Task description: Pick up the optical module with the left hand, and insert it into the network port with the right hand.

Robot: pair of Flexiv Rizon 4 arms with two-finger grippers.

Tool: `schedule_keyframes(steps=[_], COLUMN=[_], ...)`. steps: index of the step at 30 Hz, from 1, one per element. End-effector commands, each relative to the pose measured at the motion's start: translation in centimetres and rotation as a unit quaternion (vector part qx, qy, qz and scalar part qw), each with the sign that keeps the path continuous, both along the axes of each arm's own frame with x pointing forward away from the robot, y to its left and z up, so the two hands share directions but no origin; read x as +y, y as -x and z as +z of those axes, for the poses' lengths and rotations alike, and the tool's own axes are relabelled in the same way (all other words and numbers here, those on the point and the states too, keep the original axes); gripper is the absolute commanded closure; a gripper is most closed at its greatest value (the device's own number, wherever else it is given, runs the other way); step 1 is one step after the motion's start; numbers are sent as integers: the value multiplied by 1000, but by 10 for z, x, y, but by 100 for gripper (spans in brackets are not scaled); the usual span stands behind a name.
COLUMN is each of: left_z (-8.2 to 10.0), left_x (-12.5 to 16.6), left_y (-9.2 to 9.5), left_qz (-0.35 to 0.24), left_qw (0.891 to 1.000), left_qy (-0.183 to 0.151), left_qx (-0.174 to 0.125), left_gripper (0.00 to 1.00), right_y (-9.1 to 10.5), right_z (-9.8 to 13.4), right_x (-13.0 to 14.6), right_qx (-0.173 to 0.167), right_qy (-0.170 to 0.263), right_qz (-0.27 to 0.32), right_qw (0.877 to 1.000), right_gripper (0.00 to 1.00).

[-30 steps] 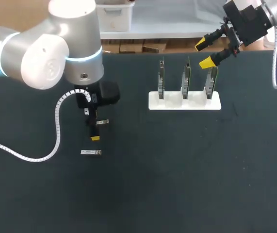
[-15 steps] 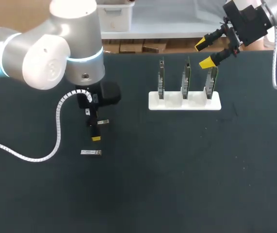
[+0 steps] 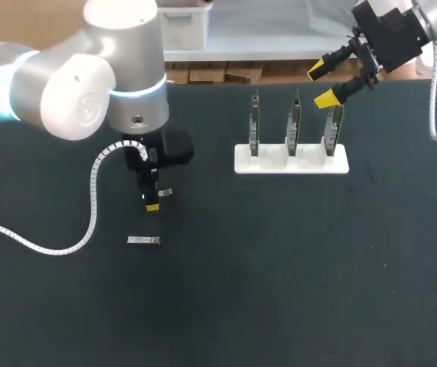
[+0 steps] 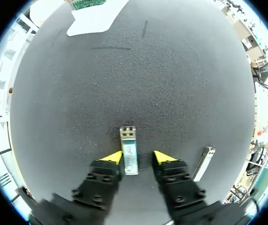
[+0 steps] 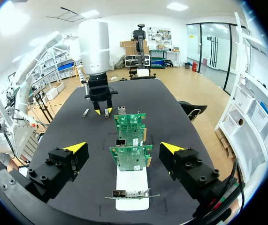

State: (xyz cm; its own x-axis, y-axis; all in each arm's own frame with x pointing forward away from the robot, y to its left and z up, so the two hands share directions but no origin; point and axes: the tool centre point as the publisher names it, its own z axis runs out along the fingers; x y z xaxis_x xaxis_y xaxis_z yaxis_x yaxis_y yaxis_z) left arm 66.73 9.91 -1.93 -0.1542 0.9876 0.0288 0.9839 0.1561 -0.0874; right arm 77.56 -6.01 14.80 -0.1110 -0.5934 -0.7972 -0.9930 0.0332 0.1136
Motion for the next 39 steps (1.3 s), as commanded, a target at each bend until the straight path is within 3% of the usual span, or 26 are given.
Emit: schedule_keyframes(steps=[1,13,19,23,27,30,32,36,39], left_z=[-4,2,26,52,86,111,127,163,184], left_x=[-1,-2,-15,-28,-47,-68,-79,-102,-116], left_y=[-2,-6,-22,-42,-70,-89,-100,-117,-124], left_qz=[0,7,28,53,68,52,57,67,54], left_qw=[1000,1000,997,987,964,951,934,876,848], left_qy=[-2,6,68,140,238,277,327,458,509], left_qx=[5,-4,-32,-62,-97,-123,-133,-136,-138], left_gripper=[100,100,100,100,100,100,100,100,100], right_y=[2,2,2,2,2,2,2,2,2], right_z=[0,0,0,0,0,0,0,0,0], right_x=[0,0,0,0,0,0,0,0,0], right_qx=[-2,-2,-2,-2,-2,-2,-2,-2,-2], right_qy=[-1,-1,-1,-1,-1,-1,-1,-1,-1], right_qz=[-1,-1,-1,-1,-1,-1,-1,-1,-1], right_qw=[1000,1000,1000,1000,1000,1000,1000,1000,1000], right_gripper=[0,0,0,0,0,0,0,0,0])
